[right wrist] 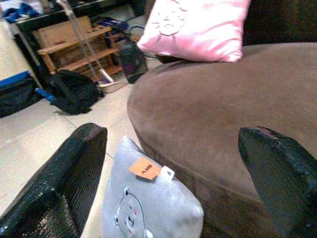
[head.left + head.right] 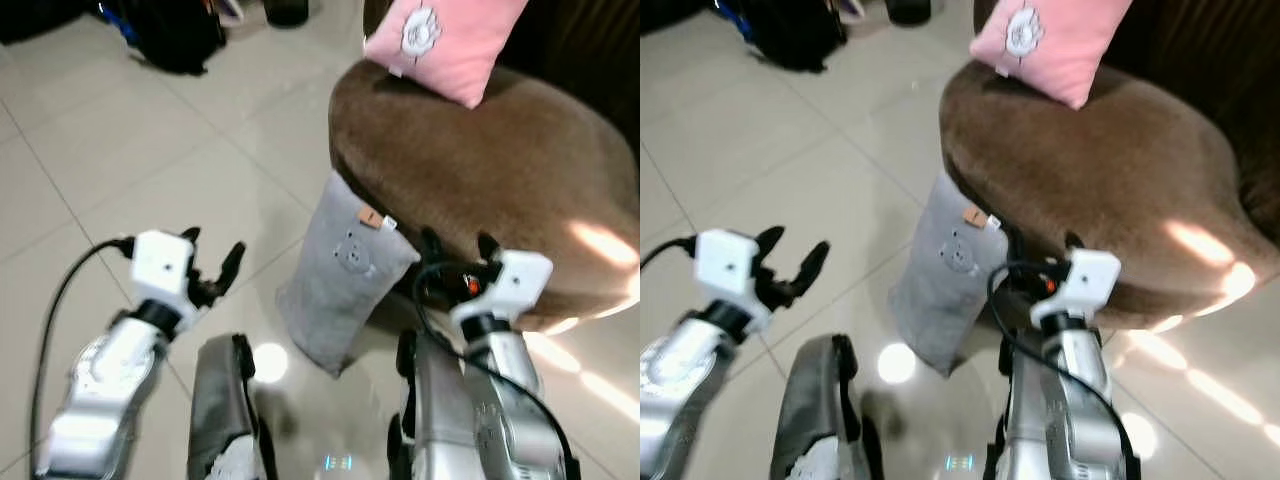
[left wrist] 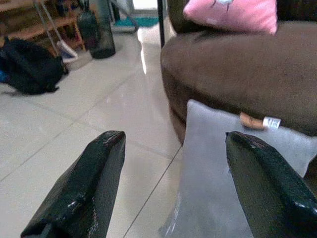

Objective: Move the pillow to the sofa from floor

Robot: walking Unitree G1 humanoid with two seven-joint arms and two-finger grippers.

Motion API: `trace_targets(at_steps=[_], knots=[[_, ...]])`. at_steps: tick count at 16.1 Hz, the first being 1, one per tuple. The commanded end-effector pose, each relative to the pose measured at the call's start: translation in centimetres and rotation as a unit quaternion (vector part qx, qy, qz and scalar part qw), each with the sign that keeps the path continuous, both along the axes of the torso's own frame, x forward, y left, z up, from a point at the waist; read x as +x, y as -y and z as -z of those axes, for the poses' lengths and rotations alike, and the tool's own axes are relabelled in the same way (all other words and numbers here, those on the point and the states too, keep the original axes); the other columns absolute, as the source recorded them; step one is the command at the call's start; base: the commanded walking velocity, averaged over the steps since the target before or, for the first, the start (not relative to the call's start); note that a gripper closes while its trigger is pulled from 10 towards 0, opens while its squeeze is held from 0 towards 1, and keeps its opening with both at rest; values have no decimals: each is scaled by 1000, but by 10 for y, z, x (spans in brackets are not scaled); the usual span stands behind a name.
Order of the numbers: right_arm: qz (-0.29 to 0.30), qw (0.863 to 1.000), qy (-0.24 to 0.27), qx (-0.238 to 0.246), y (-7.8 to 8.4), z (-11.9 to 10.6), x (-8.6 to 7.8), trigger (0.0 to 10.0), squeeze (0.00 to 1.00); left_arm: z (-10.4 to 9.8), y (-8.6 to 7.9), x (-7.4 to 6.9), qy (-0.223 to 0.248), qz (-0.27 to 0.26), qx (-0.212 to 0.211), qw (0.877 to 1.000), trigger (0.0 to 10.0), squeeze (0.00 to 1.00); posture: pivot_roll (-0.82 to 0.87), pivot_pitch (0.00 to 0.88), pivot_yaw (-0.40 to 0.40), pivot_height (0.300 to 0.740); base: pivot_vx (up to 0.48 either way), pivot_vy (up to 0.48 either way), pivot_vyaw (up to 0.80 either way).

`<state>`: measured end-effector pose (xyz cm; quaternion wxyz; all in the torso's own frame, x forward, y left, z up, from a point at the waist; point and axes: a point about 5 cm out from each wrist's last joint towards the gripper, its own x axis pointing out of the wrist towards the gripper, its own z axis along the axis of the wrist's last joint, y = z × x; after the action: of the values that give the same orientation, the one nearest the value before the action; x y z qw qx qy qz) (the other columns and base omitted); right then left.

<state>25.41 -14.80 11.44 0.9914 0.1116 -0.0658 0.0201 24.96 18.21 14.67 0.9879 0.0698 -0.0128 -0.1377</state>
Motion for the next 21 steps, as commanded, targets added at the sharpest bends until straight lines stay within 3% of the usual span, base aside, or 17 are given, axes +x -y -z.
trace_targets(at_steps=[1,4,6,12,15,21], knots=[[4,1000,-24,-11,1,4,-2,10000,0,-1,3,5,11,-3,5,1000,10000,0,-24,100,48,510,0,0,0],[-12,993,-98,-70,-4,26,-8,10000,0,-5,12,12,46,10,-3,999,10000,0,-26,86,55,510,205,0,-267],[-16,993,-102,-65,-8,25,-8,10000,0,-2,8,14,43,-4,-3,999,10000,0,-20,77,53,510,416,0,-800],[-7,990,-122,-67,-6,30,-5,10000,0,-1,14,15,55,16,12,998,10000,0,-10,72,55,510,427,0,84],[-32,988,-130,-80,-9,35,-10,10000,0,6,18,15,44,18,24,999,10000,0,-8,72,55,510,0,0,760],[-51,987,-139,-69,-8,40,-12,10000,0,9,18,14,43,22,24,999,10000,0,-5,62,54,500,0,0,0]])
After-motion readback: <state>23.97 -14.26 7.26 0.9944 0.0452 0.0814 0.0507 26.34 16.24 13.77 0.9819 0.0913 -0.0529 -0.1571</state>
